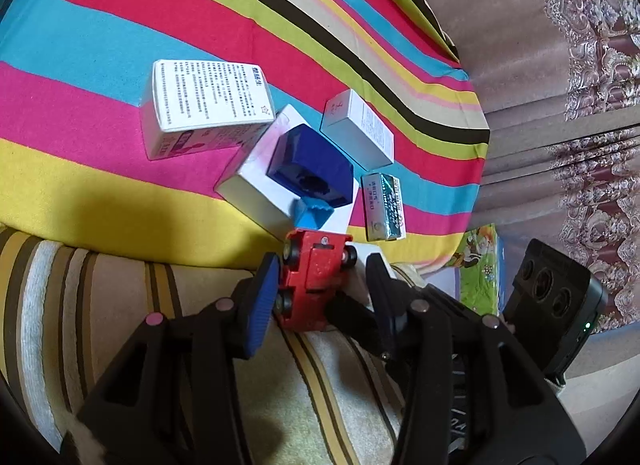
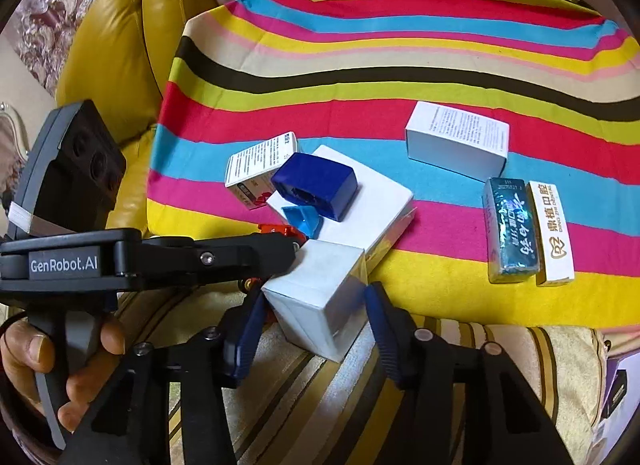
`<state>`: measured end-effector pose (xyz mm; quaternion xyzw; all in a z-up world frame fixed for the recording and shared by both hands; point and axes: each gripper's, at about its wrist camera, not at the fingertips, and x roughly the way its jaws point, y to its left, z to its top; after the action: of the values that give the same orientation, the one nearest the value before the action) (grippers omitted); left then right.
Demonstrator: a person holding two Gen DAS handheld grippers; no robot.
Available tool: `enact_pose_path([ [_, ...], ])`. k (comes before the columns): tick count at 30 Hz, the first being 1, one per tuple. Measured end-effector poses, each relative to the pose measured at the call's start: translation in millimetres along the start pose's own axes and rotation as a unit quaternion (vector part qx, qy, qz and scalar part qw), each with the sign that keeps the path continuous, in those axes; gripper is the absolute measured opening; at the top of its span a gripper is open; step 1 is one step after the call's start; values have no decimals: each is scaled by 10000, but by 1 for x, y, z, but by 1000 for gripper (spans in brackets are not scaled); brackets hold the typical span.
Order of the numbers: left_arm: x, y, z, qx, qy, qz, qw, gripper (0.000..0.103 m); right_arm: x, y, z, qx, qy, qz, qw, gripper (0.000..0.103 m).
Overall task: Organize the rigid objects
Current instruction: 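Grasp white cube box with right gripper while left grasps red toy car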
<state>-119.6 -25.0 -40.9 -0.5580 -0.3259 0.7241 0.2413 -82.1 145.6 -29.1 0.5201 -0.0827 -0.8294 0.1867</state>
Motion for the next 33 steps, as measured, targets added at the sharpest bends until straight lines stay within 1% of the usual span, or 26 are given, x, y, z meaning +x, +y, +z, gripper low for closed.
enact_pose_path([
  [1, 0, 0, 0, 11, -14, 27, 10000, 49, 1, 0, 0, 3, 8, -10, 10000, 49],
  [4, -3, 0, -1, -8, -136, 113, 9998, 44, 0, 1, -1, -10, -16, -65, 10000, 46],
  [8, -2, 4, -2, -90, -188, 178, 9996, 43, -5, 0, -4, -21, -94, -149, 9998, 44],
  [14, 2, -3, -5, 148, -217, 583, 9980, 43, -9, -4, -4, 76, -168, -368, 9992, 43],
  [21, 11, -11, -8, 405, -165, 1201, 9918, 43, -21, -18, -10, 324, -307, -717, 9964, 42],
  [24, 16, -13, -7, 416, -131, 1350, 9899, 43, -26, -21, -12, 379, -373, -820, 9952, 42],
  [26, 18, -13, -6, 387, -122, 1389, 9895, 46, -30, -23, -14, 396, -419, -825, 9949, 42],
  [30, 15, -8, -3, 175, -206, 1438, 9892, 51, -38, -22, -16, 390, -558, -966, 9930, 42],
  [33, 14, -8, -2, 78, -278, 1463, 9888, 58, -46, -23, -18, 386, -663, -1043, 9916, 42],
])
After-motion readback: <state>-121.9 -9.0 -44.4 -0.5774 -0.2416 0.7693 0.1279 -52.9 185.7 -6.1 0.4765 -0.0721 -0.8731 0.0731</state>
